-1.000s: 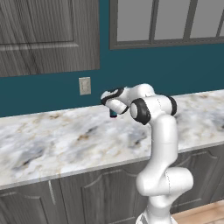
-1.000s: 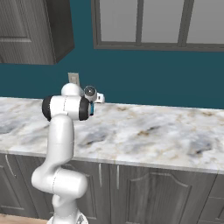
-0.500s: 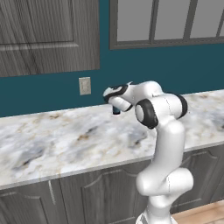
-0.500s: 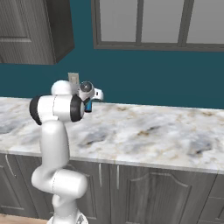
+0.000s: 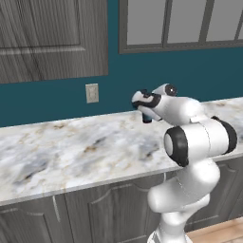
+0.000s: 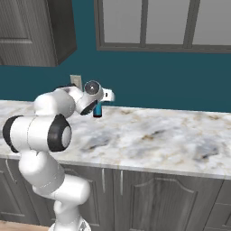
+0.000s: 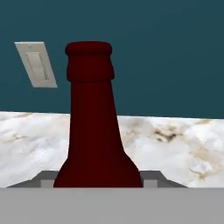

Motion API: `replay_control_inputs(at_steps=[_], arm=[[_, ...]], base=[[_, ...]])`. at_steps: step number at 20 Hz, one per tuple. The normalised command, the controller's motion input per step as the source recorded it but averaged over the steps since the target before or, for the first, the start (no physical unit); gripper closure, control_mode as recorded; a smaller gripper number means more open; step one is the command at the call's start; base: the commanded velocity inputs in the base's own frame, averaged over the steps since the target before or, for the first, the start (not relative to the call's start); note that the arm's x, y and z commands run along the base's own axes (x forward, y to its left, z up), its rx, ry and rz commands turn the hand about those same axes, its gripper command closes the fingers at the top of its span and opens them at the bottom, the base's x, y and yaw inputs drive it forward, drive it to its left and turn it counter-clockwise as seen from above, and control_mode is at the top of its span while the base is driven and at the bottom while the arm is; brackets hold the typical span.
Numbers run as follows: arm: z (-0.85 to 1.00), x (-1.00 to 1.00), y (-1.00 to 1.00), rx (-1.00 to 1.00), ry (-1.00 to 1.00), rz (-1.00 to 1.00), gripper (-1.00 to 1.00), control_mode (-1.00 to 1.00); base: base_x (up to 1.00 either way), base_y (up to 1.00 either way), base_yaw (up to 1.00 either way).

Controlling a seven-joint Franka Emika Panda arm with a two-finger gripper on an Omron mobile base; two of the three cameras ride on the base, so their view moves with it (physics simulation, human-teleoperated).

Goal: Place the liquor and beer on the top shelf of the fridge to keep them out of children's reach, and place the broccoli on lower shelves for easy access.

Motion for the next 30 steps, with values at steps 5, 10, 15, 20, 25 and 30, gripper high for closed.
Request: replay_control_inputs(at_steps=[5,10,15,20,25,30], arm=[[0.63,-1.00,-0.51,-0.13,0.00,0.00,1.00,-1.00],[0.75,-1.00,-0.08,-0.09,0.00,0.00,1.00,-1.00],[0.82,-0.95,0.01,-0.01,0.00,0.00,1.00,-1.00],[0.45,-1.00,0.13,0.00,0.00,-0.03,1.00,-1.00],[0.16,-0.81,0.29,0.00,0.00,-0.02,1.00,-1.00],[0.41,-0.46,0.29,0.02,-0.04,-0.01,1.00,-1.00]], base=[[0.00,0.00,0.00],[0.00,0.00,0.00],[0.00,0.00,0.00],[0.00,0.00,0.00],[0.00,0.00,0.00],[0.00,0.00,0.00]])
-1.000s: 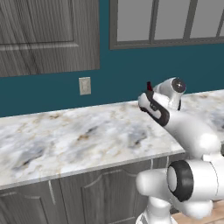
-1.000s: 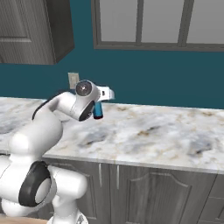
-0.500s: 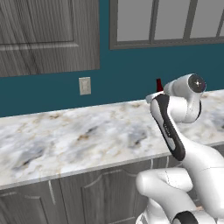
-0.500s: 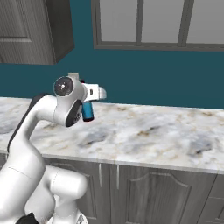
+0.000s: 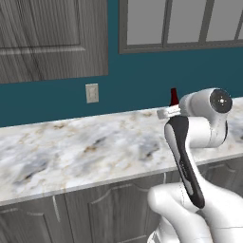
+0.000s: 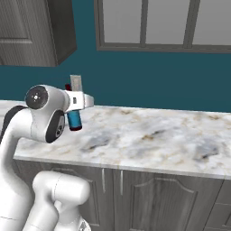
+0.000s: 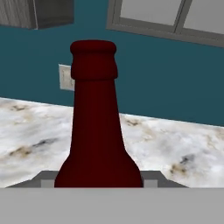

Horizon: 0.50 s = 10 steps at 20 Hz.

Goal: Place the liquor and beer on the top shelf of the fridge to keep them out of children's reach, and place the broccoli on lower shelves for easy access.

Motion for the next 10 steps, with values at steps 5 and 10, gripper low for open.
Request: replay_control_inputs(at_steps=[5,10], arm=[[0.42,-0.22,0.08,0.01,-0.01,0.00,1.00,-1.00],[0.29,-0.31,0.02,0.00,0.00,0.00,1.00,-1.00]], base=[[0.00,0.00,0.00],[0.00,0.00,0.00]])
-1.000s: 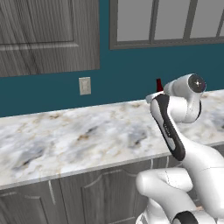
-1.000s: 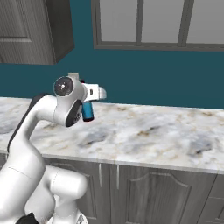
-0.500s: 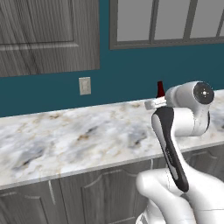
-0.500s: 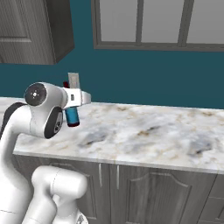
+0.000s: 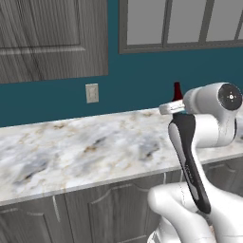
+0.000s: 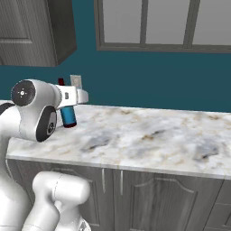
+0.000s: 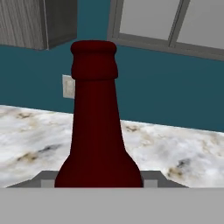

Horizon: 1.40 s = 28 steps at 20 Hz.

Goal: Place the liquor and beer on the top shelf of the fridge to keep them out of children's reach, and place the broccoli on lower shelves for easy access.

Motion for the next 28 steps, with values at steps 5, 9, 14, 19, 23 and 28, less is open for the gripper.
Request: replay_control_inputs(at_steps=[5,9,14,19,23,28], arm=[[0.17,-0.37,0.02,-0.02,0.02,0.00,1.00,-1.00],[0.05,-0.36,0.03,-0.03,0.02,0.00,1.00,-1.00],[0.00,-0.06,0.01,-0.01,0.01,0.00,1.00,1.00],[0.00,0.00,0.00,0.00,0.00,0.00,1.00,1.00],[0.00,0.00,0.00,0.00,0.00,0.00,1.00,1.00],[0.00,0.00,0.00,0.00,0.00,0.00,1.00,1.00]], base=[[0.00,0.00,0.00],[0.00,0.00,0.00],[-0.34,0.00,0.00],[-0.57,-0.38,-0.06],[-0.44,-0.88,-0.08],[-0.25,-1.00,-0.06]])
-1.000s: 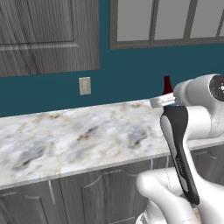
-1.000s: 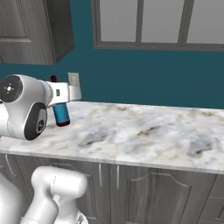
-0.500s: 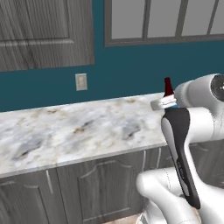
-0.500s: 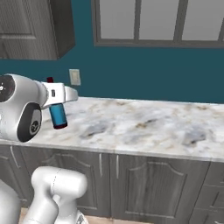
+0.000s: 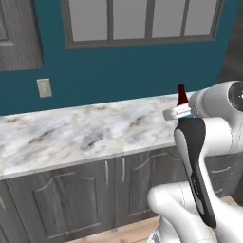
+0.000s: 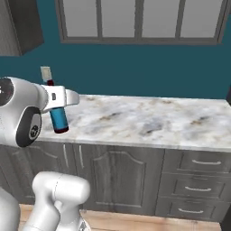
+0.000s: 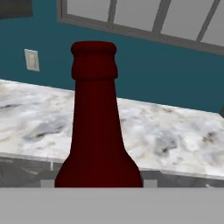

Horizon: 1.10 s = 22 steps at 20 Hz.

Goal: Place the liquor and beer on the top shelf of the fridge to keep them out of children's reach, and place the broccoli on lower shelves for easy access.

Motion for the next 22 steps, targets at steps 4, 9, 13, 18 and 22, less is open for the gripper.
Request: replay_control_inputs(at_steps=[4,9,13,18,22], arm=[[0.00,0.00,0.00,0.00,0.00,0.00,1.00,1.00],[0.00,0.00,0.00,0.00,0.00,0.00,1.00,1.00],[0.00,0.00,0.00,0.00,0.00,0.00,1.00,1.00],[0.00,0.00,0.00,0.00,0.00,0.00,1.00,1.00],[0.00,0.00,0.00,0.00,0.00,0.00,1.00,1.00]], base=[[-0.09,-1.00,-0.01],[-0.02,-1.00,0.00],[-0.05,-1.00,0.01],[-0.19,-0.95,0.10],[-0.51,-0.67,0.16]])
